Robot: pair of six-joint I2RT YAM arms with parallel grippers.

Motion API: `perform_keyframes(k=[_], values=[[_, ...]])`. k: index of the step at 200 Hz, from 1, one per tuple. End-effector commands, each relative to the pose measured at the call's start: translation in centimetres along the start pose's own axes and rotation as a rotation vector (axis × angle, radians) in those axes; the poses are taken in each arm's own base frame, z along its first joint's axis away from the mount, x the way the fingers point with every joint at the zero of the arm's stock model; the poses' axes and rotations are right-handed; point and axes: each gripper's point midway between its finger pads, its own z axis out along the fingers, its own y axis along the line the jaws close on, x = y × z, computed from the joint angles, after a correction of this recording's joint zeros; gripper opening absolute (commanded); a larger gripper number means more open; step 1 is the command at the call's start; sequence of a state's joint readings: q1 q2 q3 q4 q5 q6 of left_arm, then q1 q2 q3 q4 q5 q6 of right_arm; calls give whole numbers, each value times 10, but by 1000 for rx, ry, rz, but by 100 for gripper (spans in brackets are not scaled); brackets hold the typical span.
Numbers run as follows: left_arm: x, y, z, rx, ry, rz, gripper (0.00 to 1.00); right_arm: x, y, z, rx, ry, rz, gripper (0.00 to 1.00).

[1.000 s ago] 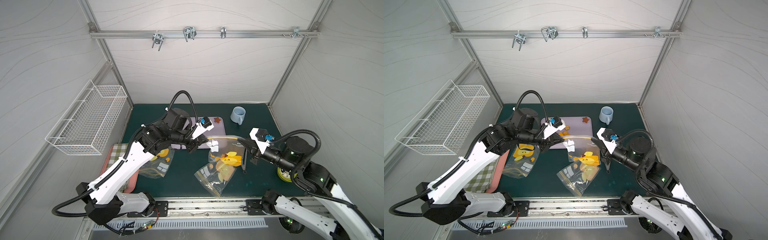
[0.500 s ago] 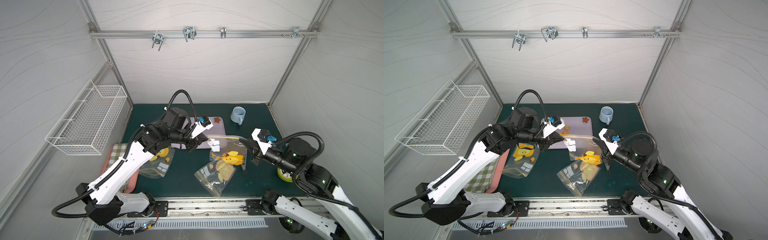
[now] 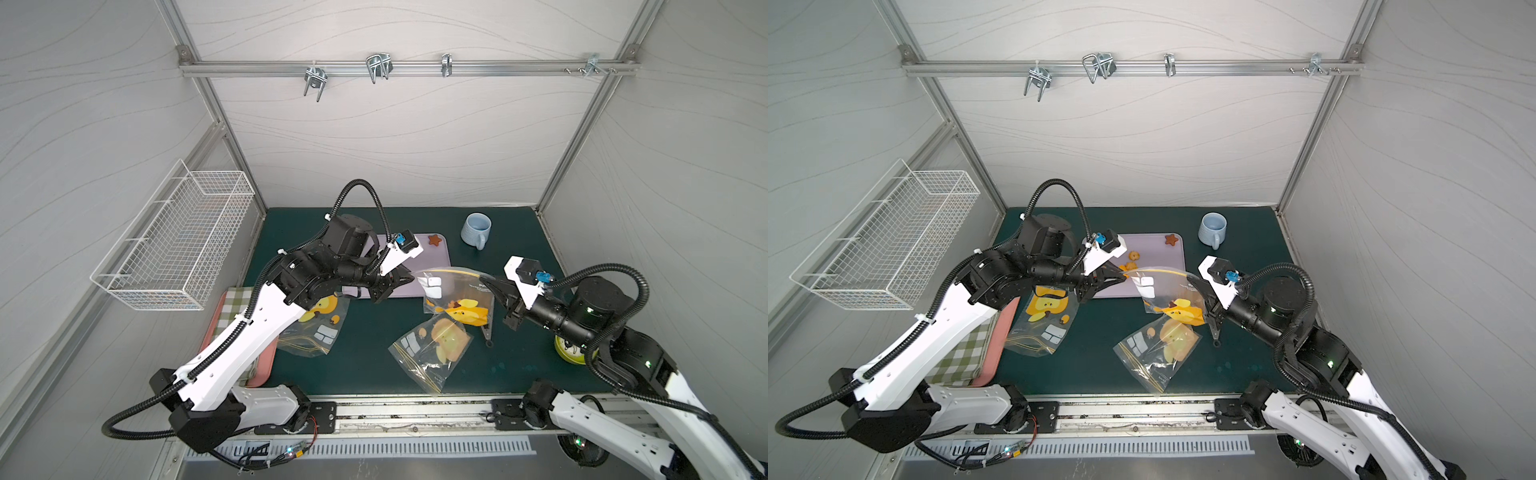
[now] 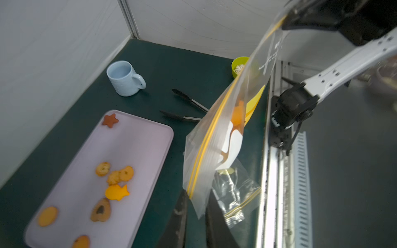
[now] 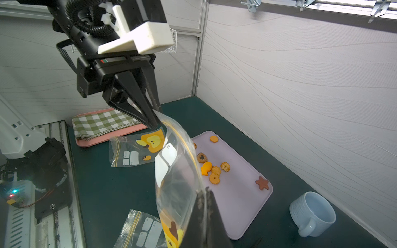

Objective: Put the cookies into a resealable bag to prevent moisture
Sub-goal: Close the ziploc bag.

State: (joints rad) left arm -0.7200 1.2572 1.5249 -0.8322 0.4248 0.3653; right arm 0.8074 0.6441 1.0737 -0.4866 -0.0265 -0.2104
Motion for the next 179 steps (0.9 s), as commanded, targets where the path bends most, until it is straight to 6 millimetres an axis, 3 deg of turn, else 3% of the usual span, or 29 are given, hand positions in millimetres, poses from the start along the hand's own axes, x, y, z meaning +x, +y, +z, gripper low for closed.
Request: perform_keyframes(k=[1, 10, 36, 46, 62, 122, 164, 179], values=[[-11, -6, -8, 23, -48, 43, 0, -14, -3, -2, 13, -54, -24, 0], [-12, -6, -9, 25, -54, 42, 0, -14, -3, -2, 8, -53, -24, 0], [-12, -7, -9, 27, -55, 41, 42, -16, -1, -1, -2, -60, -22, 0], [-11, -6, -8, 24, -52, 42, 66, -17, 0, -1, -9, -65, -22, 0], [-12, -4, -8, 15, -52, 42, 79, -17, 5, 0, -40, -70, -26, 0], [-32, -8, -6, 75, -62, 57, 81, -14, 31, 15, -205, -43, -15, 0], [-41, -35, -1, 176, -62, 93, 80, -15, 41, 31, -278, -40, 31, 0], [-43, -43, 4, 198, -56, 107, 75, -16, 47, 36, -326, -32, 42, 0]])
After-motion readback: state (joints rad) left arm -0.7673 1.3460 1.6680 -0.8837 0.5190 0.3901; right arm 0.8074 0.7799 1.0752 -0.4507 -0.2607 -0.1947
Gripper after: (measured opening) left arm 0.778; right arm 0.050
